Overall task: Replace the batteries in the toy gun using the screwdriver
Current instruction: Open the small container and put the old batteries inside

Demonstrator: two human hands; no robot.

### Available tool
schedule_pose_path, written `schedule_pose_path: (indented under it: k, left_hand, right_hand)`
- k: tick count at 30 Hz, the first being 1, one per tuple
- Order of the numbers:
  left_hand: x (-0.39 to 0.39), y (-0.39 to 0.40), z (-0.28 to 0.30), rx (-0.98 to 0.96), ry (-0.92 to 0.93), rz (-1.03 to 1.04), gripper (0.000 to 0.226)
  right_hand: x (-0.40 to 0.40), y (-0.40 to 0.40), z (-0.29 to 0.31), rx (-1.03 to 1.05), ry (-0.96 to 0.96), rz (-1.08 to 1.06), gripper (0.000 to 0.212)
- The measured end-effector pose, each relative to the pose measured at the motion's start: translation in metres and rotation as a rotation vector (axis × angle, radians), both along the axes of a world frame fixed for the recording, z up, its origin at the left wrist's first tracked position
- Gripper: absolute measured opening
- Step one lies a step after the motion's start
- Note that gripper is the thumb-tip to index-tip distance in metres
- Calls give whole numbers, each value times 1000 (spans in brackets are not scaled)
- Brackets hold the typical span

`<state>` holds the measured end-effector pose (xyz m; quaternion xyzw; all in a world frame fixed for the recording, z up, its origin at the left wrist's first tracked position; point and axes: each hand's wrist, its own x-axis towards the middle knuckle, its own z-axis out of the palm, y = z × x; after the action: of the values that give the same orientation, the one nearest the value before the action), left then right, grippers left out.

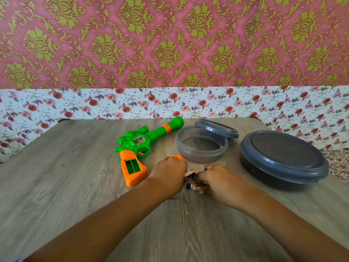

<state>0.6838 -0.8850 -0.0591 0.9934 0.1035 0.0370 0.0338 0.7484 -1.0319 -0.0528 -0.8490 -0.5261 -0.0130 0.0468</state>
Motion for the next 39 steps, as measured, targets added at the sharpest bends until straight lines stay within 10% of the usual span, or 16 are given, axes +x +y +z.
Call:
schedule_pose_path:
  k: [20,39]
  left_hand:
    - [47,19,58,-273,-296,115,38]
    - [104,8,42,-10,31,290,32]
  right_hand:
    - [54,15,65,225,105,-286,8]
    - [82,76,35,10,196,-538,28]
